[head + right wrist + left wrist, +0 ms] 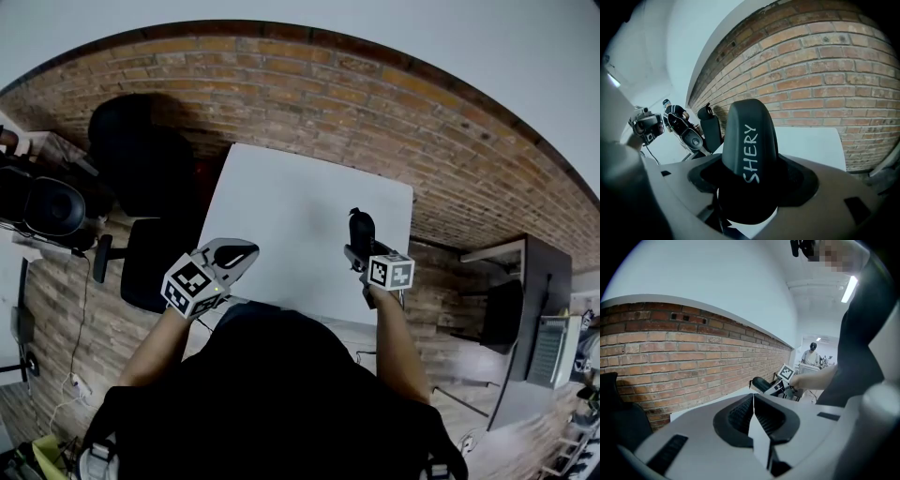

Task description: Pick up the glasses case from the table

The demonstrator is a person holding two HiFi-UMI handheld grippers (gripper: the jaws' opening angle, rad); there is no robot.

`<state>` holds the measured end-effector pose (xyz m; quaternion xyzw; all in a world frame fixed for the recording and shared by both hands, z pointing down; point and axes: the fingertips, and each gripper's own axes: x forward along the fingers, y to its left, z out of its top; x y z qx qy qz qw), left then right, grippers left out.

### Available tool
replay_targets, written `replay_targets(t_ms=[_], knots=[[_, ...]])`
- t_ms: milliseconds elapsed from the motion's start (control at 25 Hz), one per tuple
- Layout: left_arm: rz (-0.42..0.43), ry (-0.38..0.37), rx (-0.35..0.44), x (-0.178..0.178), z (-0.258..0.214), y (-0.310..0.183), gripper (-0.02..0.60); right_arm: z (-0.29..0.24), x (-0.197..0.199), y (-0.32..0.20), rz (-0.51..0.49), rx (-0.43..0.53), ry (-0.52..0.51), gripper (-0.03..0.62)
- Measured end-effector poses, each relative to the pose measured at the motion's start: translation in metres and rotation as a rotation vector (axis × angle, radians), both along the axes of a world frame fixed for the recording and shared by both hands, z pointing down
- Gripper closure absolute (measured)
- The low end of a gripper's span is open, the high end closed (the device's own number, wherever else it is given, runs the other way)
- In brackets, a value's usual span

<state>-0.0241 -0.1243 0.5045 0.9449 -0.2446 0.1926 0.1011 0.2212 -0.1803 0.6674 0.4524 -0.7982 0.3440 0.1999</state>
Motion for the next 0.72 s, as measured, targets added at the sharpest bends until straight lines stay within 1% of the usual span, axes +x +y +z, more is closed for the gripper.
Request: replay_targets(t_ms=[200, 560, 720], knots=[[0.018, 0.004, 0.002, 0.007, -0.002, 0.012, 0.569, -0.01, 0.005, 0.014, 0.004, 0.018, -0.007, 0.26], [0.053, -0.007, 0.006, 0.014, 0.001, 0.034, 0.569, -0.036, 0.012, 0.038, 0.026, 0.086, -0.014, 0.26], [0.057, -0.01, 0.01, 0.014, -0.001, 0.042, 0.569, -0.048, 0.011, 0.048, 0.032, 0.106, -0.043, 0.26]])
